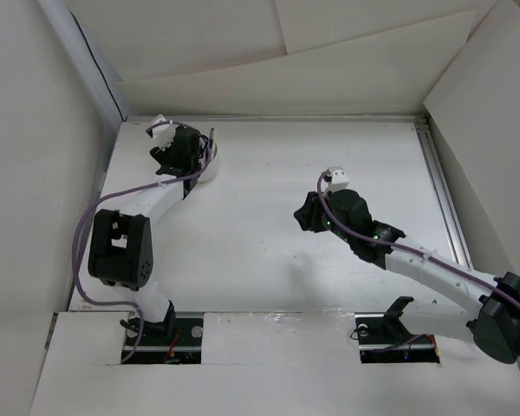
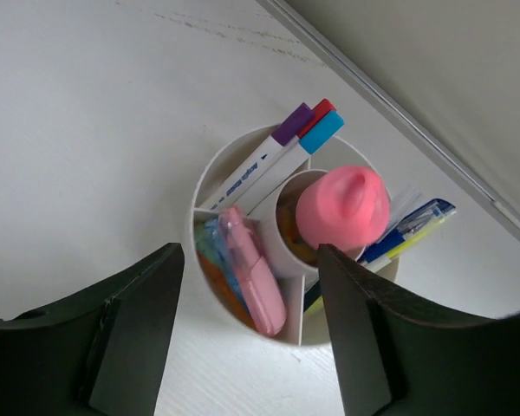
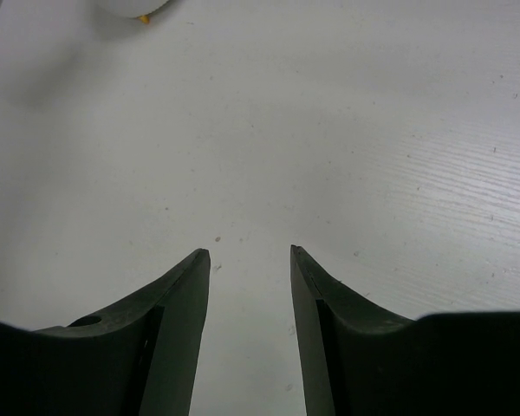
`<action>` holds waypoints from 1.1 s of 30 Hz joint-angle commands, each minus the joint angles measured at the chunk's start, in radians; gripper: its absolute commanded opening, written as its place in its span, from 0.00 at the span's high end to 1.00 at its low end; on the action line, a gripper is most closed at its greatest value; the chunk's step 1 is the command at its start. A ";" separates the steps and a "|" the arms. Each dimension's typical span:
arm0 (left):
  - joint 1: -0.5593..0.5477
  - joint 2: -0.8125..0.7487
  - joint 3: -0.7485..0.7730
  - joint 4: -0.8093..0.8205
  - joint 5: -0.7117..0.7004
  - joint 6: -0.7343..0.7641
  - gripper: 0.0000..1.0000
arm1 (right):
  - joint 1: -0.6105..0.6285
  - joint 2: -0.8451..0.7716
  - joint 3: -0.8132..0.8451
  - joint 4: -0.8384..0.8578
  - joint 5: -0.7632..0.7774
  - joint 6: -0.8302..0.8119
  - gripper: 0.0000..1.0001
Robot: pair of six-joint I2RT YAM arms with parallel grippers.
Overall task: Sort the stationery into containers
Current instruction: Place the stationery in the storage box, then reset both arms
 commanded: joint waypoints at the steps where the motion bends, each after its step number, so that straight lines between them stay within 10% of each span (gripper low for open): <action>1: -0.017 -0.166 -0.065 0.049 -0.005 -0.011 0.40 | -0.005 -0.002 0.001 0.054 -0.012 0.007 0.52; 2: -0.017 -0.193 -0.082 0.065 -0.005 -0.011 0.03 | -0.005 -0.002 0.001 0.054 -0.012 0.007 0.52; 3: -0.027 -0.220 -0.097 0.065 -0.005 -0.011 0.00 | -0.005 -0.002 0.001 0.054 -0.012 0.007 0.51; 25: -0.041 -1.042 -0.446 -0.140 0.348 -0.063 0.00 | -0.023 -0.174 -0.065 0.044 0.126 0.007 0.30; 26: -0.041 -1.077 -0.435 -0.175 0.348 -0.075 0.00 | -0.023 -0.193 -0.077 0.044 0.126 0.007 0.01; 33: -0.041 -1.142 -0.444 -0.229 0.371 -0.110 0.00 | -0.041 -0.264 -0.086 0.035 0.152 -0.002 0.00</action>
